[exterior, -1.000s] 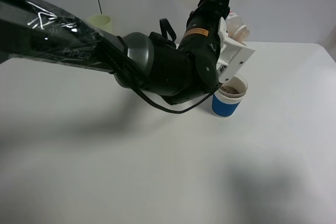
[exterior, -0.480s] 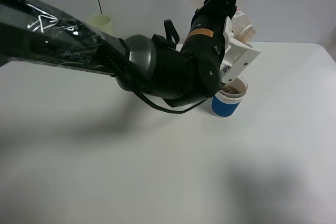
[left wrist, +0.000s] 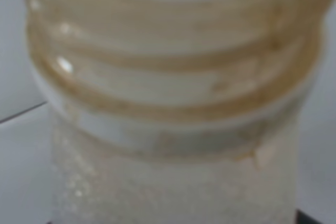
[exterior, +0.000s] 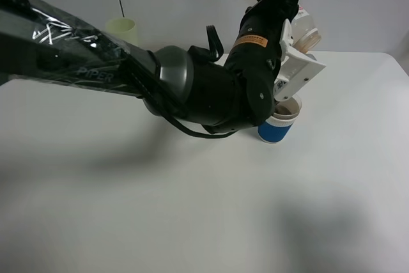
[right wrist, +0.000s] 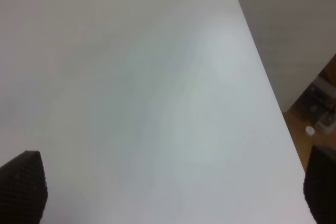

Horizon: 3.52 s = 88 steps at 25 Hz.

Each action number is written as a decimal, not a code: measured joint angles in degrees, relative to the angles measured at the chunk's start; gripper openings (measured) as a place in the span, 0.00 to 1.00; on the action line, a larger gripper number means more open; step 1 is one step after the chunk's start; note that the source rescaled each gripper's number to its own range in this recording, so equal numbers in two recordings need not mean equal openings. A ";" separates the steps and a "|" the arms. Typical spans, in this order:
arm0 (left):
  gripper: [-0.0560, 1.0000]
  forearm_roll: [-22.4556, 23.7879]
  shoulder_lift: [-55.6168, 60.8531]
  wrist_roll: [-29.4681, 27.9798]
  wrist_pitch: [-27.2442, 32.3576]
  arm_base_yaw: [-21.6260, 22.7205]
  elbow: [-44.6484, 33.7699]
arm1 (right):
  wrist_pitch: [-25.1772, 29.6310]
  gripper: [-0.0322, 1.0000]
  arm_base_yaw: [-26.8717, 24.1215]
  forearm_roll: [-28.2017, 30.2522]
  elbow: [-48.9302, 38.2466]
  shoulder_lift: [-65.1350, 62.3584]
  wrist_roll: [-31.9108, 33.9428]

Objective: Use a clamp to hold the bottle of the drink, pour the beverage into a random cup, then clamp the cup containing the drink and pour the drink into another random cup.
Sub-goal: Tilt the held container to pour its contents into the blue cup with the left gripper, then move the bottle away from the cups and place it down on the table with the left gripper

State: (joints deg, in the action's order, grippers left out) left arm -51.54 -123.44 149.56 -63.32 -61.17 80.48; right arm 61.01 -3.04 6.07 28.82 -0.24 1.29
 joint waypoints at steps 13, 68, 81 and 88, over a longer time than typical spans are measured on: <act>0.05 -9.14 1.50 -7.15 5.26 0.00 0.00 | 0.00 1.00 0.00 0.00 0.00 0.00 0.00; 0.05 58.09 44.85 -157.86 40.68 39.17 -51.35 | 0.00 1.00 0.00 0.00 0.00 0.00 0.00; 0.05 74.25 43.97 -167.10 26.37 51.88 -62.52 | 0.00 1.00 0.00 0.00 0.00 0.00 0.00; 0.05 78.35 36.83 -166.35 21.40 53.97 -62.53 | 0.00 1.00 0.00 0.00 0.00 0.00 0.00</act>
State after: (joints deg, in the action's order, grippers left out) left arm 26.81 -86.61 -16.78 -41.92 -7.19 17.95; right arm 61.01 -3.04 6.07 28.82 -0.24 1.29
